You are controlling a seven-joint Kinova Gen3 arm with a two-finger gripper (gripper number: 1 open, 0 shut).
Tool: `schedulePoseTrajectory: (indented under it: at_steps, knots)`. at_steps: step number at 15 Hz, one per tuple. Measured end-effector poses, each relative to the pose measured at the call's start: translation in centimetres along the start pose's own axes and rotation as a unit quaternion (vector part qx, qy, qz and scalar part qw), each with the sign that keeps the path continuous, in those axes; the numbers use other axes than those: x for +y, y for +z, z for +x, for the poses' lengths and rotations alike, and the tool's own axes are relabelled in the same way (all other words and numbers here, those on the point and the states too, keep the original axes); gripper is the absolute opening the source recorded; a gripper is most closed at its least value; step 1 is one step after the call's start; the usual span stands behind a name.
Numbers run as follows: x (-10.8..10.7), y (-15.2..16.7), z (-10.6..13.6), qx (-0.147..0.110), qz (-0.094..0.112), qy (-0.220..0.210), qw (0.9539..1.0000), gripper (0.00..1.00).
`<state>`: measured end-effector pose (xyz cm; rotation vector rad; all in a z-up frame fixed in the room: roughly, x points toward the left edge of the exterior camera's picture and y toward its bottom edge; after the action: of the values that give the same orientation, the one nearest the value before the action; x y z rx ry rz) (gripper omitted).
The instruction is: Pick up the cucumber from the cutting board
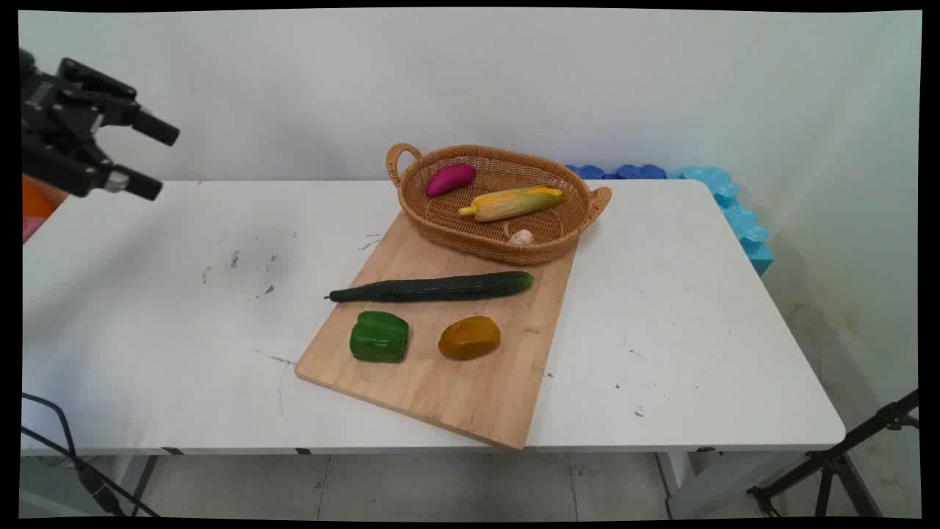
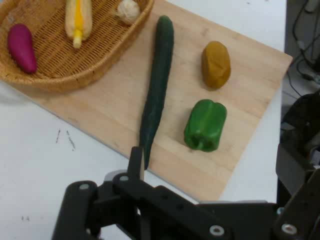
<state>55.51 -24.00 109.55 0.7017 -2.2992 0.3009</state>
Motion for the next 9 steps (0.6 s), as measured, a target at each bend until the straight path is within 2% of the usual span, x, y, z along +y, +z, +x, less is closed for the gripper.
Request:
schedulePoseTrajectory:
  at_steps: [5, 9]
  knots:
    - [-0.1, 2.8, 2.4, -0.003, 0.021, -0.007, 0.9997, 1.0]
    - [-0.9, 7.4, 5.1, -0.018, 0.048, -0.018, 0.9986, 1.0]
